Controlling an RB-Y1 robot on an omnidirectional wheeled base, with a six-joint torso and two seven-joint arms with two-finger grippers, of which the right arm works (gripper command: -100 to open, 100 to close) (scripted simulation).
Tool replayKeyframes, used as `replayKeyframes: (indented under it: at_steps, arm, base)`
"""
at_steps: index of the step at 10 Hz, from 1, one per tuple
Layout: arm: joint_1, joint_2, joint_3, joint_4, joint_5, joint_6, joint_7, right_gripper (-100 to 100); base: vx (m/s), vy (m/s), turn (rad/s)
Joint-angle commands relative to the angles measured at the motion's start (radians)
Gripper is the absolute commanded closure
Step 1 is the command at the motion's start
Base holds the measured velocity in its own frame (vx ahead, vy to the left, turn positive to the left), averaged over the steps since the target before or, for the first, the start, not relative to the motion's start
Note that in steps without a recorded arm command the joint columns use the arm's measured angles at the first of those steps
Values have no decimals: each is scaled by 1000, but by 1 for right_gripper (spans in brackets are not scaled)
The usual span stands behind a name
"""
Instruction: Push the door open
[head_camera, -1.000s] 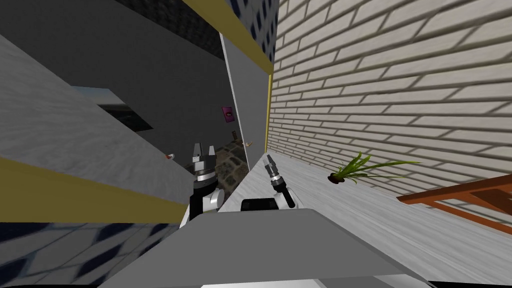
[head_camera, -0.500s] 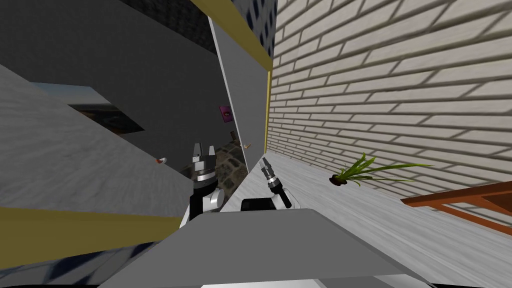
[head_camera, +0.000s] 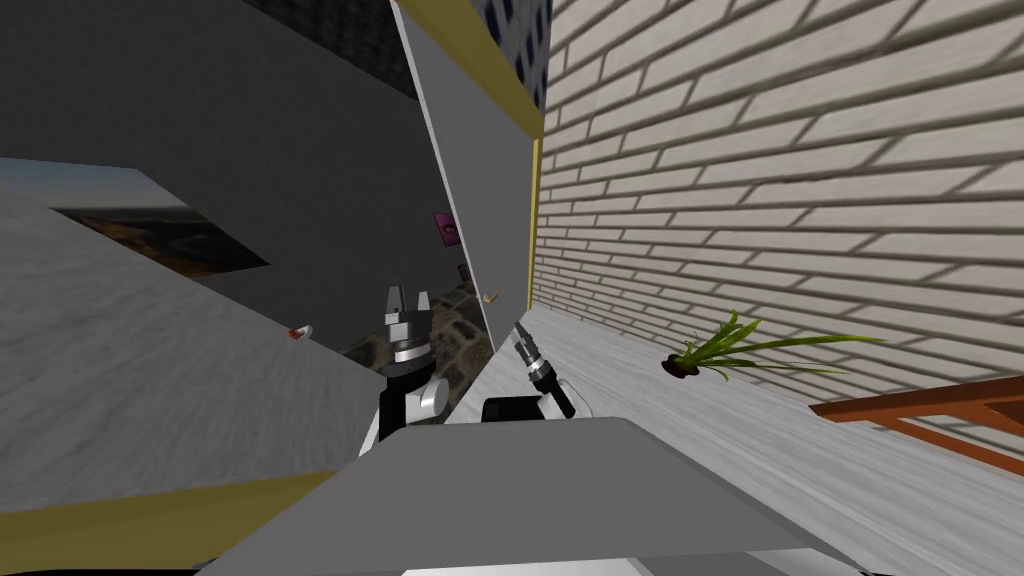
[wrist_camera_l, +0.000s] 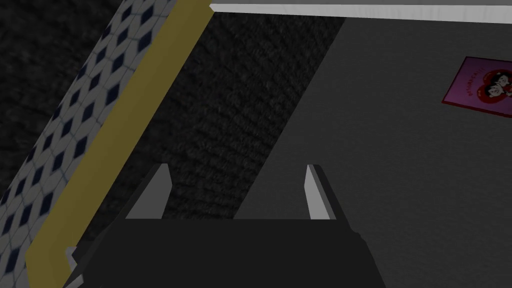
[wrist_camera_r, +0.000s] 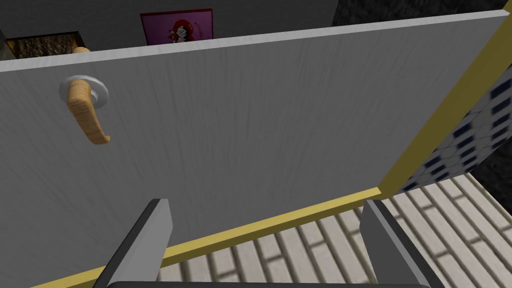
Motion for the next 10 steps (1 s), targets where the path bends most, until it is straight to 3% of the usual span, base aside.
replayKeyframes:
  at_steps: [1, 6, 7, 10]
  arm:
    - [-16, -1, 17, 36, -1, -10, -2, -100]
    - [-71, -6, 106, 159, -3, -29, -7, -100]
    - [-71, -6, 106, 159, -3, -29, -7, -100]
    - [-97, -9, 148, 217, -4, -38, -10, -100]
  base:
    - [105, -25, -16]
    - [146, -25, -26]
    - [118, -11, -11]
    - [124, -15, -22]
